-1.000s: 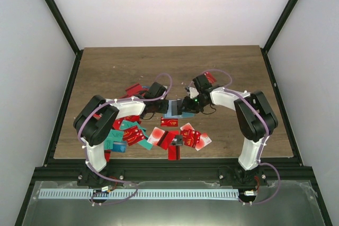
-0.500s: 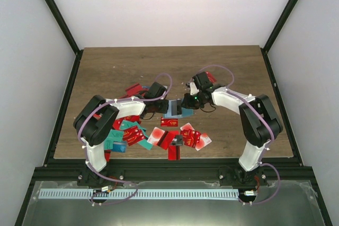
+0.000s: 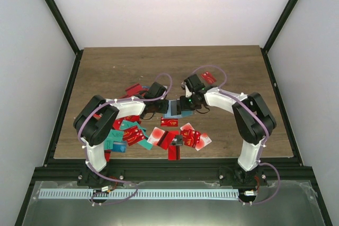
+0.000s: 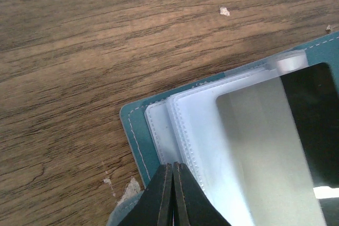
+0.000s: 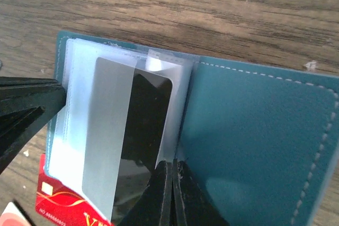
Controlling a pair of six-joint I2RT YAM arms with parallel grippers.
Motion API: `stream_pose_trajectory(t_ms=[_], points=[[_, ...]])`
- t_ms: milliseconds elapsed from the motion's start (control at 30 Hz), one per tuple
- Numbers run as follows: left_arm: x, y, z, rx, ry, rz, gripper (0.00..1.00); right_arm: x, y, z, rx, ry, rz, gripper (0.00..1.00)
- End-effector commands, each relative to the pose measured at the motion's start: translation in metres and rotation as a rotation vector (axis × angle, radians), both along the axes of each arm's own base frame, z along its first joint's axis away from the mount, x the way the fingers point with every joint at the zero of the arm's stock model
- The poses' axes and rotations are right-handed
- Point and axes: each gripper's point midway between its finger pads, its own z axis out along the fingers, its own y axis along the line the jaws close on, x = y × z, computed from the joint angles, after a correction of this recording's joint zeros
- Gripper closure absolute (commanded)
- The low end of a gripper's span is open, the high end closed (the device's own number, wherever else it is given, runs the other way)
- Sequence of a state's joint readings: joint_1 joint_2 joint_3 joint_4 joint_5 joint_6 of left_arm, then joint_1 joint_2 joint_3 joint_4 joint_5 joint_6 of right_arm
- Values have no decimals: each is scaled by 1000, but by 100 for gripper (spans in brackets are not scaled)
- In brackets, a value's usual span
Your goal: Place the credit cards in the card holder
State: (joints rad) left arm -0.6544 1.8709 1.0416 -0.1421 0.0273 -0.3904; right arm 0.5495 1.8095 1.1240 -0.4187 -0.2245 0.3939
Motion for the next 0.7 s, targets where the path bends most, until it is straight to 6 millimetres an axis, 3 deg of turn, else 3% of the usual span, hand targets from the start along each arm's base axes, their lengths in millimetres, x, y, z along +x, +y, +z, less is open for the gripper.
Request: stream_pose_trajectory(t_ms=[0, 400, 667], points=[[-10, 4, -16, 30, 48, -3, 96, 11, 8, 3, -51, -36, -4, 99], [-10, 1, -13, 15, 48, -11, 96, 8, 23, -8, -145, -27, 4, 99], [-11, -1, -14, 5, 52, -19, 96, -4, 36, -18, -160, 5, -3, 99]])
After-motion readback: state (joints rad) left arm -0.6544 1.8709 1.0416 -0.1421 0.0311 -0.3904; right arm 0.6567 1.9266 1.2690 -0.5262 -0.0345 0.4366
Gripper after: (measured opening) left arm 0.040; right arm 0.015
